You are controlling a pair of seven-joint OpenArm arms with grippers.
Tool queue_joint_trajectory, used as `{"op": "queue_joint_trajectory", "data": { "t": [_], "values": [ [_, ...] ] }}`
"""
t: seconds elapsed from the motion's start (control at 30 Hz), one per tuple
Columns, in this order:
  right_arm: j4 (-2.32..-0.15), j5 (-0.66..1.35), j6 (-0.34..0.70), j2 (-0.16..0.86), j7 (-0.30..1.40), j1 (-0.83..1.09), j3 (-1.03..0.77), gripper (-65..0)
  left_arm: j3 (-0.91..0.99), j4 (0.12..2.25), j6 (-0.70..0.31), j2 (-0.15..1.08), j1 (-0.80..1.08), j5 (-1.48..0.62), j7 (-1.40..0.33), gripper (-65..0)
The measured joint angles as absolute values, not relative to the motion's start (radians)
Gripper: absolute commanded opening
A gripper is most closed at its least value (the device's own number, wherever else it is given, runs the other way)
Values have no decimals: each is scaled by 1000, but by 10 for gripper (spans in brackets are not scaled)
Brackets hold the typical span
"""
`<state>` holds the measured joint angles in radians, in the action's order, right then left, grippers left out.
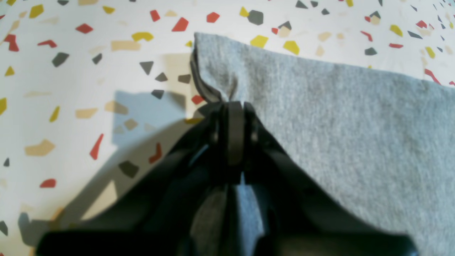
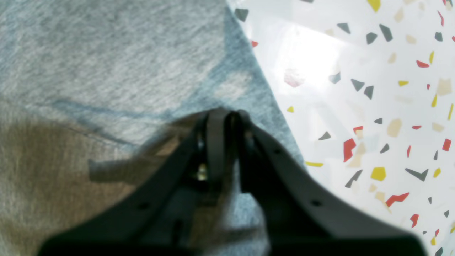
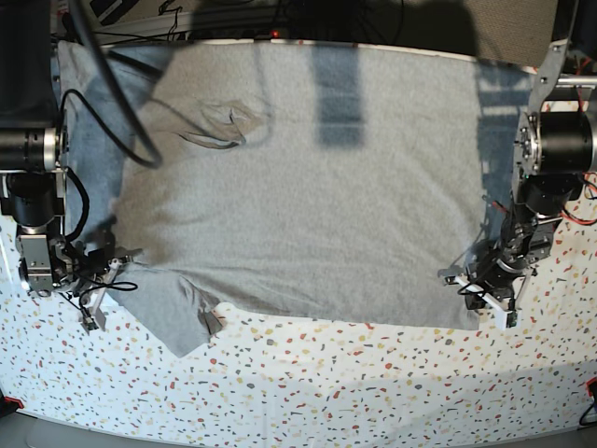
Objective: Fold the T-shirt properly
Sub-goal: 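Hold the hem corners and adjust the right gripper's pinch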
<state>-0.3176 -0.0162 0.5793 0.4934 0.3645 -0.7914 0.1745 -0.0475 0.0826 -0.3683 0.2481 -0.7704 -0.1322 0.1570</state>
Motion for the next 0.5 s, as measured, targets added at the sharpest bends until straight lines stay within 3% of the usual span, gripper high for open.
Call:
{"op": "queue_joint_trajectory", "data": {
  "t": [0.2, 0.3, 0.37, 0.5],
  "values": [
    [-318, -19, 580, 496, 330, -789, 175, -642, -47, 82, -368, 249, -770, -132, 157, -650],
    [-318, -25, 575, 498, 318, -793, 175, -440, -47, 83, -368, 248, -770, -132, 157, -650],
    [-318, -27, 576, 505, 320, -804, 175, -353, -47, 83, -368, 249, -771, -132, 157, -650],
    [-317, -25, 575, 523, 323, -831, 175, -344, -47, 82, -368, 248, -770, -132, 157, -650]
  ]
}}
